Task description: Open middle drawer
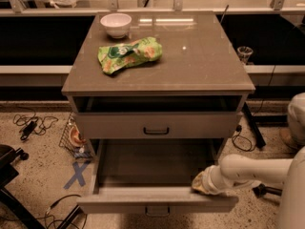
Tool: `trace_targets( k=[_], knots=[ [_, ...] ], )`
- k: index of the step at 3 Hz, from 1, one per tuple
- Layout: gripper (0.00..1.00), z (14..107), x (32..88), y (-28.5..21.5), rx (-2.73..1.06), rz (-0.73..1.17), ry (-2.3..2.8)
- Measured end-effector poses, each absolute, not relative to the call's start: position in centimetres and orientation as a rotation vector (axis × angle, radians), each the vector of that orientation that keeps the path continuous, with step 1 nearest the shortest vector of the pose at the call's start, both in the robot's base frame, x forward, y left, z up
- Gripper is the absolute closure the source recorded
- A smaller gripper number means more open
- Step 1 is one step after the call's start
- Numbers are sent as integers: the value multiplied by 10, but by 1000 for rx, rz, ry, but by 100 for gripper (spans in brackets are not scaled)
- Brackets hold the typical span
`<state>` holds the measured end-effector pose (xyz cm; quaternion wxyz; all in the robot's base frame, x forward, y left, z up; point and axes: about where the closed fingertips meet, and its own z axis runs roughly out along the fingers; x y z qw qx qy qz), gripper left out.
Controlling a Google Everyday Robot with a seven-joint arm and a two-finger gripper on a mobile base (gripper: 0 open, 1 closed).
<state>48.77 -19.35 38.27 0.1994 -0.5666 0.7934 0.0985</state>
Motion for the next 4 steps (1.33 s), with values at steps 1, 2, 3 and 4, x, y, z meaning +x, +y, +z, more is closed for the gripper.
trace_targets(
  k=[1, 2, 3, 4],
  knots=[
    [100, 383, 490, -194, -1585, 275, 2218],
    [100, 388, 463, -187, -1616, 292, 2204],
    [100, 401, 414, -172, -1703, 336, 2158],
    [80, 401, 414, -172, -1703, 336, 2158]
  ],
)
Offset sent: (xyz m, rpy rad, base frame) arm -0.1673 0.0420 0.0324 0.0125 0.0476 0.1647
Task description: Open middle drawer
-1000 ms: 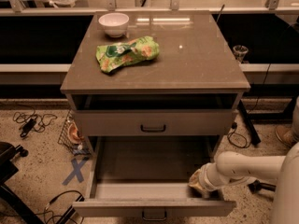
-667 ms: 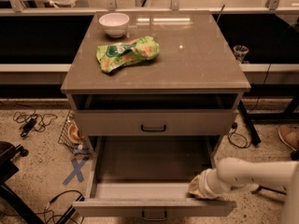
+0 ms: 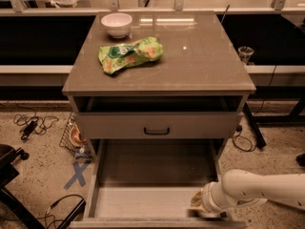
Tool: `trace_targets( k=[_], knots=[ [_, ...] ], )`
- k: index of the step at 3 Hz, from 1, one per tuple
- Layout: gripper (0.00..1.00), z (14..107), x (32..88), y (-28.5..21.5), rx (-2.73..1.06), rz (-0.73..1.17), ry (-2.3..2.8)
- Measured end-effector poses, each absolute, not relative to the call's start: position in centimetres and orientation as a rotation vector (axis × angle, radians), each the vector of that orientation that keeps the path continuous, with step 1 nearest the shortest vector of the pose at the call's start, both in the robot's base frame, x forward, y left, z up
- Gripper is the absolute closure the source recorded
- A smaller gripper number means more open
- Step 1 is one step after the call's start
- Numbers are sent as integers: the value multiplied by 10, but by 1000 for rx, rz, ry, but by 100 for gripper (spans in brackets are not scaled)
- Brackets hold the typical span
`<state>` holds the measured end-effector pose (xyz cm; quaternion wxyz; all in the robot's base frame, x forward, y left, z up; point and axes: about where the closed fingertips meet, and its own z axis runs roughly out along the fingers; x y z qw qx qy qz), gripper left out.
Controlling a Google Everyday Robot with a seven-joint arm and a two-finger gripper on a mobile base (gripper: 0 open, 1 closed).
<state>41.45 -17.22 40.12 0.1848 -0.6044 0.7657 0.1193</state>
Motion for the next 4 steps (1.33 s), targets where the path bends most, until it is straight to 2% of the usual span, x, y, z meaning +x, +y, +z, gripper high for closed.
trace_targets(
  k=[3, 4],
  knots=[
    [11, 399, 413, -170, -1708, 345, 2157],
    [0, 398, 412, -169, -1709, 347, 2157]
  ],
)
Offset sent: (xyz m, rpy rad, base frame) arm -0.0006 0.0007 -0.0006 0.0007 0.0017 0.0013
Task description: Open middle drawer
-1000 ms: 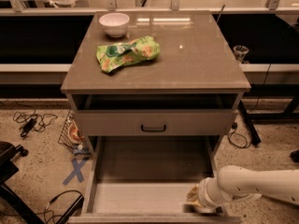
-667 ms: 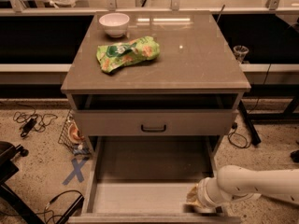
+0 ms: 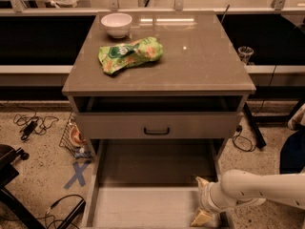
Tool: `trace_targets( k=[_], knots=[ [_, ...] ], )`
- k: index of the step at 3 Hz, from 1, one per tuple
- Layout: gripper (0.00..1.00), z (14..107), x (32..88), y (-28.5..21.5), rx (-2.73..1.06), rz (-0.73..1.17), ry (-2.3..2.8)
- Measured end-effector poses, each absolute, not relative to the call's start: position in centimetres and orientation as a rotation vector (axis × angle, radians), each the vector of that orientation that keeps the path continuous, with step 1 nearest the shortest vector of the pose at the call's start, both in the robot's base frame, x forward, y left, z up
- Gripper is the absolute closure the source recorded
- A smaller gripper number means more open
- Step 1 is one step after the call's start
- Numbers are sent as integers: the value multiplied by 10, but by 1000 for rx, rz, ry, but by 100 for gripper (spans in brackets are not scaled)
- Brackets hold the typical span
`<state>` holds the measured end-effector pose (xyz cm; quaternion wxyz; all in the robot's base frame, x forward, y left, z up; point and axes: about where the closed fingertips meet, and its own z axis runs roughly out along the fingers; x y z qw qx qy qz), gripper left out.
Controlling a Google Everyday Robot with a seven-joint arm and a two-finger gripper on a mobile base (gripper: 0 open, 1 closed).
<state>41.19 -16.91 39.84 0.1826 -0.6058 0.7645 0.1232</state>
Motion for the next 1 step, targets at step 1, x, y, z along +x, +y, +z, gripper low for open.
trace_targets(
  k=[1],
  knots=[
    [0, 398, 412, -169, -1710, 348, 2157]
  ],
)
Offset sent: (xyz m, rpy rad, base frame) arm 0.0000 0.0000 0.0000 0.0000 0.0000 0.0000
